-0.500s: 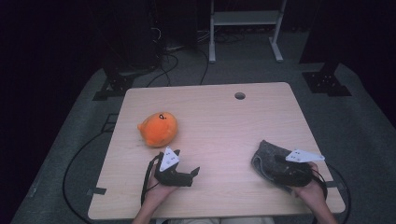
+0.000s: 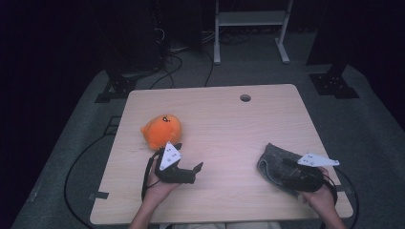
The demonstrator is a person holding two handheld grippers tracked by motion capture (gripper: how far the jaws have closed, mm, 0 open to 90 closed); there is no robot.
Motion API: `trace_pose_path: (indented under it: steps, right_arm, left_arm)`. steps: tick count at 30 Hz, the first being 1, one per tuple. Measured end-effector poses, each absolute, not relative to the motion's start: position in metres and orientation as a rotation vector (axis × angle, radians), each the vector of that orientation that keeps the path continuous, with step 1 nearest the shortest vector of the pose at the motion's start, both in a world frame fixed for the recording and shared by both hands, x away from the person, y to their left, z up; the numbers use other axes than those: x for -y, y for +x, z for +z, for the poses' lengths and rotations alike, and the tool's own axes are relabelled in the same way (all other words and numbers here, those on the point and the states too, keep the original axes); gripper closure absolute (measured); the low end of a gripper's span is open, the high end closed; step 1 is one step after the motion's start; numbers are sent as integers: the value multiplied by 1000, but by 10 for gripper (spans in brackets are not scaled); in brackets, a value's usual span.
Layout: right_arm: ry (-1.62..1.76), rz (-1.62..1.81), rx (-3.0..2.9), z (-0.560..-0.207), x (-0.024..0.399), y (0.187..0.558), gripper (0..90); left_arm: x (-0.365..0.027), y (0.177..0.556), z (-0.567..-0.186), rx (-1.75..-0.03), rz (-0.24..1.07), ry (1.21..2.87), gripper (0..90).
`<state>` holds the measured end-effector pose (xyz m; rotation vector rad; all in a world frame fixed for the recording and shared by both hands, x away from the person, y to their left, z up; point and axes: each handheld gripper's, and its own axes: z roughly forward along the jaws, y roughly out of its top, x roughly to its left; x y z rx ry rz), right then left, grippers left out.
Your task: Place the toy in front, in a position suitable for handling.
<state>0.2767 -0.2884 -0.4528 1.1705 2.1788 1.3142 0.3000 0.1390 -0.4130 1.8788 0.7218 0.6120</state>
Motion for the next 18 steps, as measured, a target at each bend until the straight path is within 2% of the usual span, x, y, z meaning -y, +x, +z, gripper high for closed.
trace_pose_path:
  steps: [6,18]
  right_arm:
    - [1162,1316,-2185,-452,286,275,289]
    - [1138,1311,-2198,-452,286,274,299]
  left_arm:
    - [-156,317,-393,-747,690,1841,26]
    - [-194,347,-388,-871,841,1786,26]
